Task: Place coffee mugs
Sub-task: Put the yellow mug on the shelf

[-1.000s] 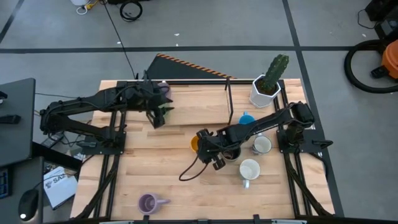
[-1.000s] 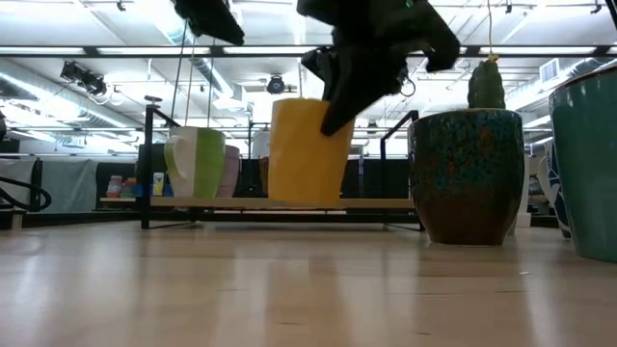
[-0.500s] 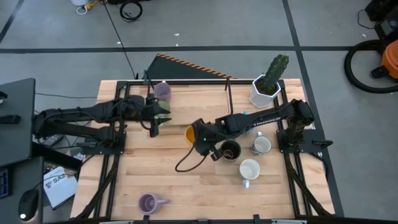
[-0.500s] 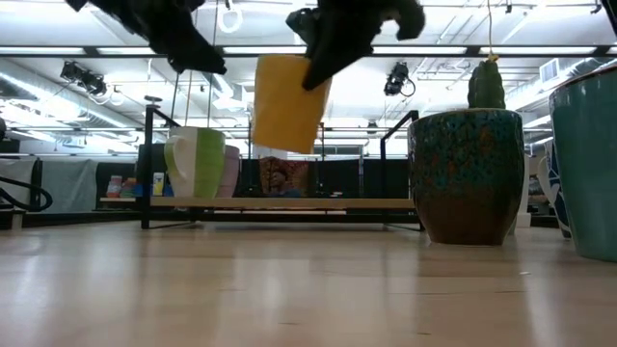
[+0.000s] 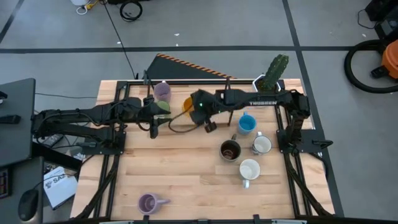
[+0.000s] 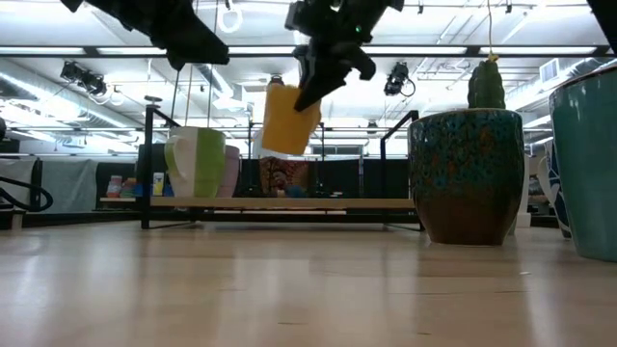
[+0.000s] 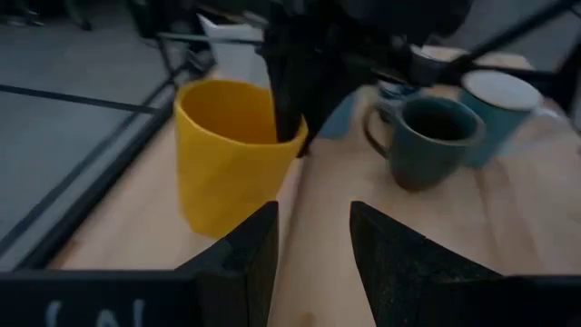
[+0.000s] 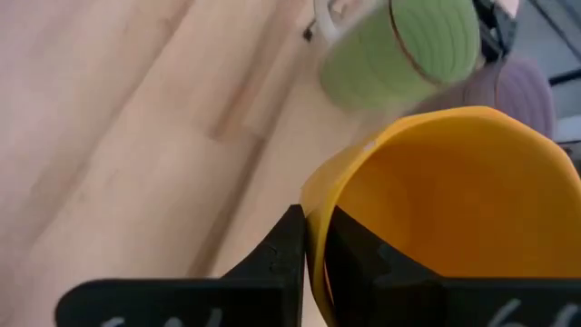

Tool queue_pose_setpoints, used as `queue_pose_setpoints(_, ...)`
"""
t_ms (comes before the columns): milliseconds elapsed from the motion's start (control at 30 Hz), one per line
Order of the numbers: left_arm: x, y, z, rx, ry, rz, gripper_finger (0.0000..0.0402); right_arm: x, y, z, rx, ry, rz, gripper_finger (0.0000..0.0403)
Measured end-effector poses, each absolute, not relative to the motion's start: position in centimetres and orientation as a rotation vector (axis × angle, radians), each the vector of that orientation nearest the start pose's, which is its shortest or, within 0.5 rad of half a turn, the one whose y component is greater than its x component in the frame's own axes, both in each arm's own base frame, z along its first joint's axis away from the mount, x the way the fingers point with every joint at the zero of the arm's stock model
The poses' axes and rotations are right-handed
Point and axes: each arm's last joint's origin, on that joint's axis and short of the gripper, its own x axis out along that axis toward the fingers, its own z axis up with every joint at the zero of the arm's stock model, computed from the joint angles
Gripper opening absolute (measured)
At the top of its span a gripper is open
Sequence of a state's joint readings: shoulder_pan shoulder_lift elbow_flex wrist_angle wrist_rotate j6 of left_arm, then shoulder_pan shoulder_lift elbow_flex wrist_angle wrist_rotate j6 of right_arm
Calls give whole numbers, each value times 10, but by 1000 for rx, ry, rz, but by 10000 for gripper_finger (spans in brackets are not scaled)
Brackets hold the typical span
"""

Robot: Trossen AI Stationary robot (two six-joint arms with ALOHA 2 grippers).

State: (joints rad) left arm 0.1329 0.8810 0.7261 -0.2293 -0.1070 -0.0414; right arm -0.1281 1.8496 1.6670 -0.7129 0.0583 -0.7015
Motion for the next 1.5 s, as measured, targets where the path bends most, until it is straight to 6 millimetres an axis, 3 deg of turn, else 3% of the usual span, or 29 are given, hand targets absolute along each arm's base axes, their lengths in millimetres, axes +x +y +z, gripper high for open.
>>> queue_pose_setpoints(167, 188, 34, 306, -42, 377, 314, 144, 398, -87, 292, -539, 907, 176, 37)
queue_pose_setpoints(367, 182, 42, 322, -55, 414, 351, 144, 398, -108, 272, -467, 990, 184, 37)
queue_pose_setpoints(533, 181, 48, 326, -58, 408, 384, 144, 402, -111, 255, -422, 1037, 198, 37)
queue_pose_setpoints(967, 179, 49, 324, -67, 436, 363, 144, 405, -111, 254, -395, 1002, 227, 59)
queue_pose_setpoints(1200, 178, 48, 321, -71, 464, 353, 144, 408, -112, 247, -401, 1019, 212, 97)
queue_pose_setpoints(1500, 184, 53, 319, -90, 503, 341, 143, 407, -112, 256, -403, 1000, 162, 168)
